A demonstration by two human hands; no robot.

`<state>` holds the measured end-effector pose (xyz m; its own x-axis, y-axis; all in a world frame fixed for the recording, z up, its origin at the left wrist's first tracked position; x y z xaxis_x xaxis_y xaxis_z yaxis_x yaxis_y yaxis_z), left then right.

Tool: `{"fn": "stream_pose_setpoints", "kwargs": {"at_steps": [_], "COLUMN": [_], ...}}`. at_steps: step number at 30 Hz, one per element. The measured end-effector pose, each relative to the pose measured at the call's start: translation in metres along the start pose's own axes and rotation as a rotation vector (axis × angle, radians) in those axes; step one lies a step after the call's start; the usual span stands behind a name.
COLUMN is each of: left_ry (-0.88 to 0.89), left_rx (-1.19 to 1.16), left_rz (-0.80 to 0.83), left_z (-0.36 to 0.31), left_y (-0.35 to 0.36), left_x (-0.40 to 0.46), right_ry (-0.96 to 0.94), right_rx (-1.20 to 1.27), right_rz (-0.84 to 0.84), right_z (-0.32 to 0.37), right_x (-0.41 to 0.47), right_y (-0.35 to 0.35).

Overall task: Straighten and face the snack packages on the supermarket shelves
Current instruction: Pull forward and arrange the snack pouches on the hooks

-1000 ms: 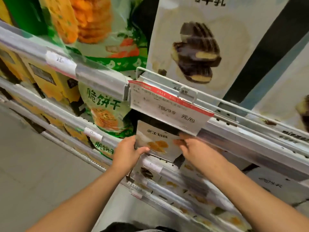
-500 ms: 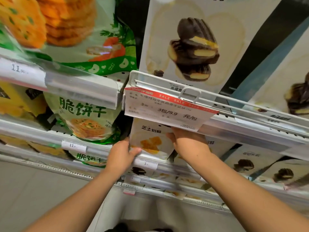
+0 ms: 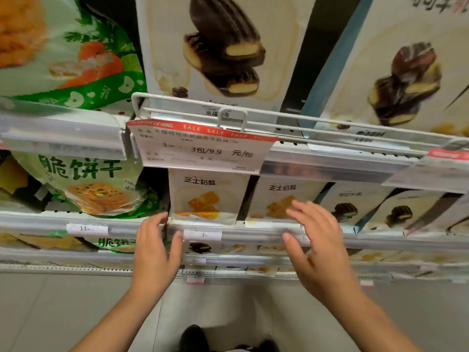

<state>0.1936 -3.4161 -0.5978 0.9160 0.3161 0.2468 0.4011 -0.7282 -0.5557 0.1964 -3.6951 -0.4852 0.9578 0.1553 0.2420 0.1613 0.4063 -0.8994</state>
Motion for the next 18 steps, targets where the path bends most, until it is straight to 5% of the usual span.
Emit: {"fn": "stream_pose_setpoints", "kwargs": {"at_steps": [7,18], "left_ry": [-0.040,0.395], "left_rx": [-0.096,-0.159], "left_rz": [0.490,0.861], "left_z": [-0.069,-0.298], "left_y": [0.061,0.209], "left_x": [-0.043,-0.144], "right_ry": [0.663,0.915], "right_rx": [0.541,0.662], "right_rz": [-0.126,-0.664], "right_z": [-0.107,-0.235], "right_x": [-0.143,-0.314], "right_y": [-0.043,-0.164]}}
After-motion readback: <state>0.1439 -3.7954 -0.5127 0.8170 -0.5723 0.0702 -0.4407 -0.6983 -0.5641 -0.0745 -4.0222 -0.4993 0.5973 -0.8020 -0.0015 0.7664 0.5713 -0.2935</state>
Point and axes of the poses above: each hand's wrist, its own x-axis towards the middle knuckle, its own y-axis out of the palm, z = x × y, the point moved 1 cm from there along x, towards the middle knuckle, and after that the axes turned 4 degrees about -x, right-handed, at the moved point
